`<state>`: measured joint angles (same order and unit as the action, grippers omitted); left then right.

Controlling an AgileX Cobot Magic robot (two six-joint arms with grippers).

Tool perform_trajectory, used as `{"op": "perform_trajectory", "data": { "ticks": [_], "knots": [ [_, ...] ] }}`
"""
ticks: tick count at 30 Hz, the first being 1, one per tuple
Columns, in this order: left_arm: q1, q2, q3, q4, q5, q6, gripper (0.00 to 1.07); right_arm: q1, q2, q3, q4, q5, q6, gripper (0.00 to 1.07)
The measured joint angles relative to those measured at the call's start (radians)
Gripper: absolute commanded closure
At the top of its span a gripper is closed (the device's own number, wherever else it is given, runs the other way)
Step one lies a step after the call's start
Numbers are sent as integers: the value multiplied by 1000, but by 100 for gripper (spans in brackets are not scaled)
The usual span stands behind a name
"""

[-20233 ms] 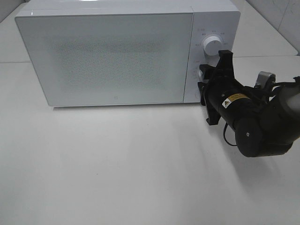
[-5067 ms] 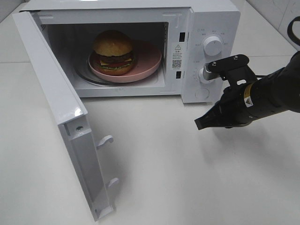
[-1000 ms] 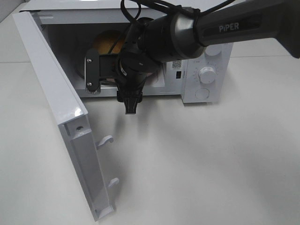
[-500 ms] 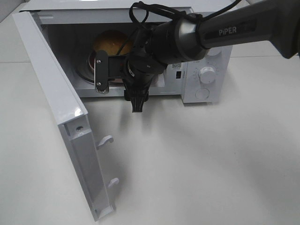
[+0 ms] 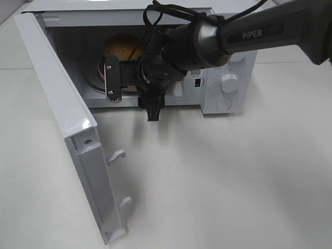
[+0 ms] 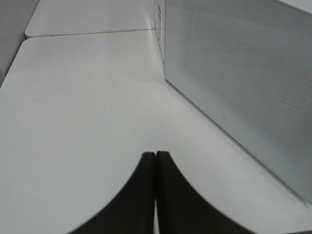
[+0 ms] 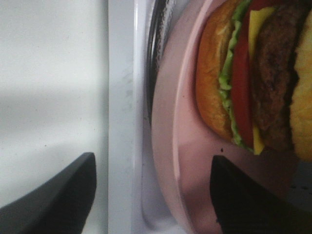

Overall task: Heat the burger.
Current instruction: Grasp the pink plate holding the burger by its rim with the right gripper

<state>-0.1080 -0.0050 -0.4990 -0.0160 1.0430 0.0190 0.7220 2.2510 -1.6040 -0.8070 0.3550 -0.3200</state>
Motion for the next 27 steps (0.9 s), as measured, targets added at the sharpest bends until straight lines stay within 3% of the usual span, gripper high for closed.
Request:
{"op": "perform_trajectory", "data": {
  "ticks": [9, 15, 20, 21, 22, 23, 27],
  "knots": [
    [0, 0, 0, 0, 0, 0, 107, 0, 42, -2, -6, -9, 0, 42],
    [0, 0, 0, 0, 0, 0, 107, 0, 68, -30, -11, -24, 37, 49],
    [0, 0, 0, 0, 0, 0, 107, 0, 68, -43, -14, -23, 58, 66],
    [0, 0, 0, 0, 0, 0, 107, 0, 68, -50, -14, -22, 59, 77],
    [0, 0, 0, 0, 0, 0, 107, 0, 68, -50, -14, -22, 59, 77],
    [0, 0, 0, 0, 0, 0, 107, 0, 68, -55, -18, -20, 59, 87],
    [0, 0, 0, 0, 0, 0, 107, 0, 68, -60, -26, -16, 59, 99]
  ]
}}
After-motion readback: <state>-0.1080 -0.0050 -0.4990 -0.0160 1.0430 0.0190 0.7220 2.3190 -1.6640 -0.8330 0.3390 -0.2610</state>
